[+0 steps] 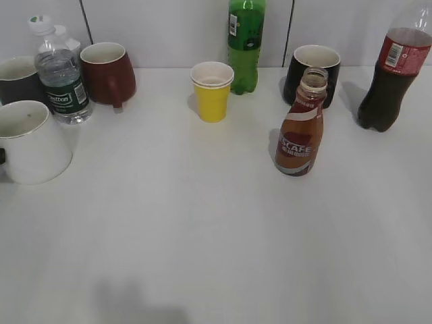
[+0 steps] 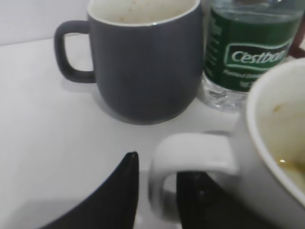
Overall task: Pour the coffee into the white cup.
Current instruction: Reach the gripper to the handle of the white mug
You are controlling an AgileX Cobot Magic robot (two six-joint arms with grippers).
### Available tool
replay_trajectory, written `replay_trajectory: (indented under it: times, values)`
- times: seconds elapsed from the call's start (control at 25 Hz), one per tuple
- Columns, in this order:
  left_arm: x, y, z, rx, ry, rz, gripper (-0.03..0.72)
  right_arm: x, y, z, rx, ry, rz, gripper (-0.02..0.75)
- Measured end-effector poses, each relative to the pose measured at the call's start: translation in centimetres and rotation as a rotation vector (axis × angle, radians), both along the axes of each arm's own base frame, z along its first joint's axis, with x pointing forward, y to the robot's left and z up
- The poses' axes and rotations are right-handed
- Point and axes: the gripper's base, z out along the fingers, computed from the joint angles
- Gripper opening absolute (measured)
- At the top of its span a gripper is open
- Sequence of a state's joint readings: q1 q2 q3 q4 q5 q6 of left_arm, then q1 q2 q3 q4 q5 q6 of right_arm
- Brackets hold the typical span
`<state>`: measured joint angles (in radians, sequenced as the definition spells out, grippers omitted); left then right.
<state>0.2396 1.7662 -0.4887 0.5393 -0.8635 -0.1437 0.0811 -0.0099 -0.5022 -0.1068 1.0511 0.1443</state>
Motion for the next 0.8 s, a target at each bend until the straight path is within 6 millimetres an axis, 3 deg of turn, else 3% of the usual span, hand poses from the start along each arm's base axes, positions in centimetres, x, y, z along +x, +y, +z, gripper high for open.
replay_trajectory:
  times: [0.32,0.8]
  values:
    - [0.17,-0.20,-0.05,-0.028,-0.030,-0.017,0.092,0.00,0.00,0.01,0.000,-0.001,0.000,0.552]
    - [0.24,-0.09,0.02,-0.068,-0.035,0.011,0.094,0.00,0.00,0.01,0.000,-0.001,0.000,0.552]
